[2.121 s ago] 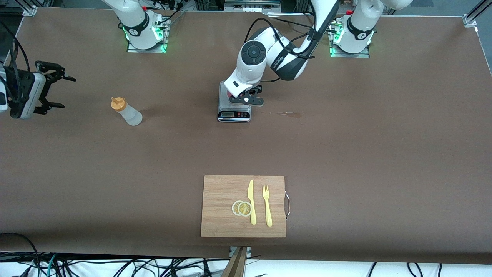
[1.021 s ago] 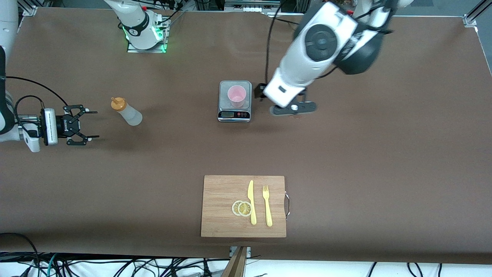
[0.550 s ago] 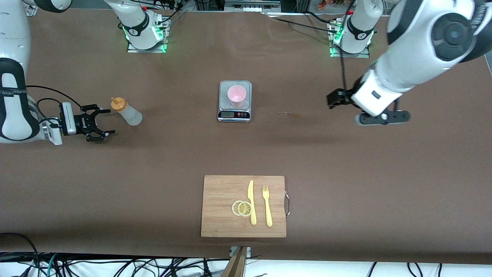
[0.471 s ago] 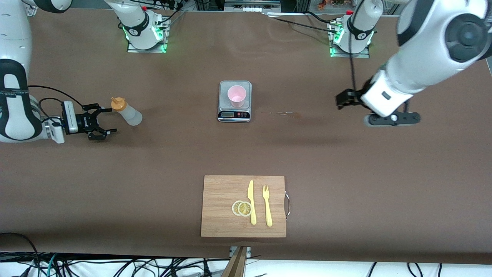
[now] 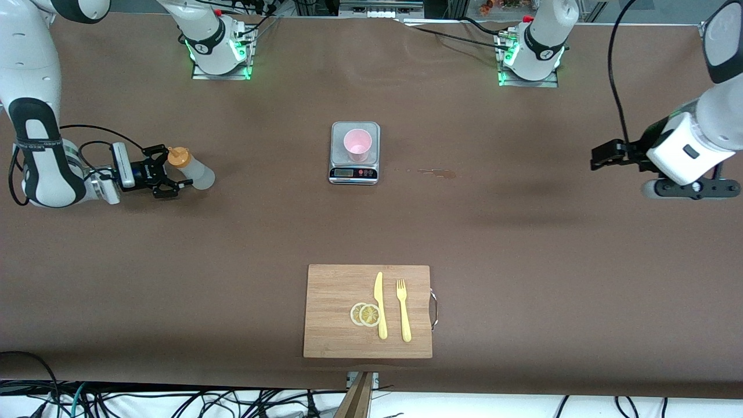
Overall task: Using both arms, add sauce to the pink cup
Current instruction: 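Grasp the sauce bottle with the right gripper while the left gripper withdraws, then lift the sauce bottle with the right gripper toward the scale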
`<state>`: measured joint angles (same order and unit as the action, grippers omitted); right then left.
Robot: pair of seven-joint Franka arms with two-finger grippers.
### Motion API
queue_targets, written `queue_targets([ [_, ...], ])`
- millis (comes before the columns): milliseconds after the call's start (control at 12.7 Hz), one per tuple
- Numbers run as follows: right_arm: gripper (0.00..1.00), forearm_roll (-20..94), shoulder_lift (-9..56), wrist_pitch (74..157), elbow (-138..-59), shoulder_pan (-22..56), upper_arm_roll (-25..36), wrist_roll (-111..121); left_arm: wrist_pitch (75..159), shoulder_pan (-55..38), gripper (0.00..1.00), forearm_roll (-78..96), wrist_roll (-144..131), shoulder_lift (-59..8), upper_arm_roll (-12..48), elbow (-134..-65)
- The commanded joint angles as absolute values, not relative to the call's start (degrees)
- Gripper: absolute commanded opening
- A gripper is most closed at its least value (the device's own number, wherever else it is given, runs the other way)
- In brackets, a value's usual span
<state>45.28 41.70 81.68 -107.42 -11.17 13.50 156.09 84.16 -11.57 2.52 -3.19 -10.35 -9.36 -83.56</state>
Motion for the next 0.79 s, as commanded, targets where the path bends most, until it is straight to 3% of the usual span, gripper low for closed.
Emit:
queue_targets([
  [0,1.00,47.45,42.89,80.16,-108.90,-12.04,12.66,160.22,82.97,-6.87,1.00,-0.34,2.61,-8.96,-5.89,-83.67],
  [393,1.00,51.58,44.03,76.12,-108.98,-12.04,12.13,160.22,82.00,-4.75,1.00,-0.53,4.48,-6.16,-5.80,-85.95],
  [707,0.97,52.64,44.21,76.03,-109.07,-11.95,10.11,160.23,81.74,-5.36,1.00,-0.53,4.40,-8.17,-5.89,-84.82],
])
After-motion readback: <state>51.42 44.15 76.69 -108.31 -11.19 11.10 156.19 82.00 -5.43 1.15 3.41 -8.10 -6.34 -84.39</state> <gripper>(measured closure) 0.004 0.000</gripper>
